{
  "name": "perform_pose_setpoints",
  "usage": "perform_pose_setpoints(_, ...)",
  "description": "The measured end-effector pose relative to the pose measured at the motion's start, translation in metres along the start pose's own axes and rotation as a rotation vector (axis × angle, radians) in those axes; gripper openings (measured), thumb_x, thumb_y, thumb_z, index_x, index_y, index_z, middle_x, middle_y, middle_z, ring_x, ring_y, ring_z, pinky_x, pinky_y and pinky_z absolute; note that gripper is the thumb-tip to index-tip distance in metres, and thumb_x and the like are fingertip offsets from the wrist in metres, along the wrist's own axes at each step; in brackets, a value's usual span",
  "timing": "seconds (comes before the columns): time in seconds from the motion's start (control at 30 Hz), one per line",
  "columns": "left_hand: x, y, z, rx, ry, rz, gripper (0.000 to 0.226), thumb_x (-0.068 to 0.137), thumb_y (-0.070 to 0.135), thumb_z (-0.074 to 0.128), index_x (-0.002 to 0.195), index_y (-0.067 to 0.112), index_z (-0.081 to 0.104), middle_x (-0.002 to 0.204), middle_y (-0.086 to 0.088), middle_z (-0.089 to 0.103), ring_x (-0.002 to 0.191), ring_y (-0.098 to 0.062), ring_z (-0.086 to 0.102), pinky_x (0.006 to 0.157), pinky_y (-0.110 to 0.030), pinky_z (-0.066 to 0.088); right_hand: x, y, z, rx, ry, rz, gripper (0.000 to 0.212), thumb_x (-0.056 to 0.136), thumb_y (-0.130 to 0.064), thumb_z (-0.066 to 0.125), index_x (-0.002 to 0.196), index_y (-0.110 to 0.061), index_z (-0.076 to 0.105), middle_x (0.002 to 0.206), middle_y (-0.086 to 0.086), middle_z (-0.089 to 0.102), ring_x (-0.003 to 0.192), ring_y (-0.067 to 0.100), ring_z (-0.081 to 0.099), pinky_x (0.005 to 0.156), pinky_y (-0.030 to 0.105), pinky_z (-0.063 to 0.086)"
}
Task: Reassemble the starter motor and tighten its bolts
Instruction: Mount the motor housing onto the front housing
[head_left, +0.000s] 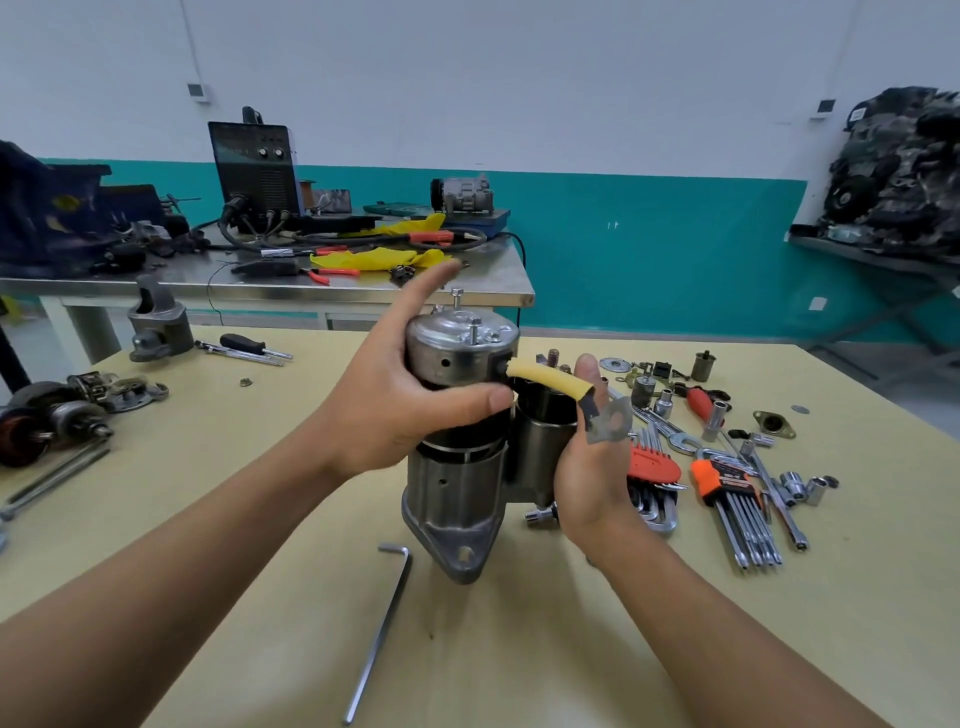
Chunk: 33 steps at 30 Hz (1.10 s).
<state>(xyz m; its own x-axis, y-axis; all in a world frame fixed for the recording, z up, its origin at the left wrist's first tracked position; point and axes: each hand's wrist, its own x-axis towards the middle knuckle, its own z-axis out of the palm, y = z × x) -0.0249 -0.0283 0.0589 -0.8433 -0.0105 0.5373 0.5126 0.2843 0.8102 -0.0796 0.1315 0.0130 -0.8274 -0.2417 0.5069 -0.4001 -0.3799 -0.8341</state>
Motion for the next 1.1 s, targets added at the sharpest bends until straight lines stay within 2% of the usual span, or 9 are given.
perform_pose_setpoints(0.1,-0.008,-0.009,0.005,-0.079,0.057,-0.041,0.099,0.056,0.029,0.089,0.142,0.021,0.043,0.118,0.005,0.072,0.112,-0.018,0.068,0.089,-0.027,0.055,0.001,0.002,-0.001,0.051,-0.023,0.019,0.058,0.104,-0.041,0.028,0.071,-0.063,0.070,0.097,-0.035,0.063,0.108,-0.009,0.036,0.078,0.036,0.043)
perform_pose_setpoints(0.17,-0.007,-0.012,0.005,-0.112,0.044,-0.048,0.084,0.059,0.026,0.087,0.134,0.018,0.051,0.114,0.002,0.074,0.109,-0.018,0.069,0.087,-0.027,0.055,0.004,0.008,-0.002,-0.004,0.032,0.060,0.054,0.097,-0.057,0.035,0.067,-0.037,0.075,0.075,-0.007,0.074,0.090,0.007,0.071,0.084,0.048,0.049)
perform_pose_setpoints(0.3,-0.009,-0.013,0.000,-0.128,0.042,-0.069,0.059,0.064,0.025,0.083,0.119,0.016,0.062,0.107,0.002,0.076,0.103,-0.015,0.071,0.083,-0.023,0.054,0.007,0.008,-0.001,-0.160,0.079,0.047,0.069,0.108,-0.045,0.029,0.047,-0.038,0.061,0.047,-0.020,0.050,0.049,-0.009,0.046,0.053,0.006,0.039)
perform_pose_setpoints(0.4,-0.010,-0.015,0.001,-0.112,0.051,-0.057,0.059,0.065,0.025,0.083,0.119,0.015,0.063,0.108,0.001,0.076,0.104,-0.017,0.071,0.084,-0.024,0.055,0.005,0.008,-0.001,-0.140,0.094,0.055,0.072,0.110,-0.038,0.027,0.046,-0.041,0.062,0.044,-0.022,0.049,0.046,-0.010,0.046,0.050,0.003,0.036)
perform_pose_setpoints(0.53,-0.014,-0.019,0.013,-0.097,0.108,-0.045,0.071,0.066,0.028,0.085,0.128,0.006,0.058,0.114,-0.006,0.074,0.110,-0.026,0.069,0.092,-0.039,0.056,0.002,-0.003,0.009,-0.056,0.187,0.130,0.079,0.091,-0.065,0.038,0.083,0.012,0.056,0.077,0.037,0.055,0.074,0.049,0.053,0.074,0.056,0.050)
perform_pose_setpoints(0.67,-0.013,-0.020,0.016,-0.094,0.124,-0.050,0.071,0.065,0.030,0.085,0.127,0.009,0.059,0.114,-0.004,0.074,0.109,-0.024,0.069,0.089,-0.036,0.057,0.001,-0.005,0.012,0.016,0.232,0.166,0.095,0.075,-0.080,0.046,0.092,0.014,0.041,0.096,0.049,0.040,0.097,0.063,0.042,0.091,0.071,0.040)
perform_pose_setpoints(0.77,-0.011,-0.019,0.015,-0.097,0.112,-0.060,0.071,0.061,0.032,0.086,0.125,0.012,0.061,0.111,-0.001,0.075,0.106,-0.020,0.071,0.085,-0.030,0.056,0.002,-0.003,0.011,0.036,0.218,0.163,0.086,0.076,-0.082,0.052,0.090,0.002,0.061,0.094,0.045,0.040,0.095,0.064,0.045,0.093,0.067,0.042)
perform_pose_setpoints(0.9,0.000,-0.005,0.012,-0.103,0.145,-0.022,0.092,0.057,0.046,0.087,0.140,0.030,0.049,0.123,0.002,0.070,0.111,-0.016,0.069,0.085,-0.025,0.056,0.003,0.003,0.009,0.049,0.283,0.082,0.037,0.100,-0.049,0.044,0.114,-0.027,0.018,0.123,-0.003,0.020,0.114,0.033,0.017,0.102,0.074,0.021)
perform_pose_setpoints(1.1,0.012,0.008,0.017,-0.063,0.130,0.014,0.057,0.067,0.046,0.077,0.118,0.021,0.066,0.113,-0.004,0.072,0.097,-0.017,0.072,0.077,-0.025,0.057,0.005,0.009,0.002,0.065,0.280,0.072,0.020,0.109,-0.032,0.037,0.096,-0.045,0.030,0.108,-0.019,0.023,0.106,0.007,0.019,0.102,0.058,0.025)
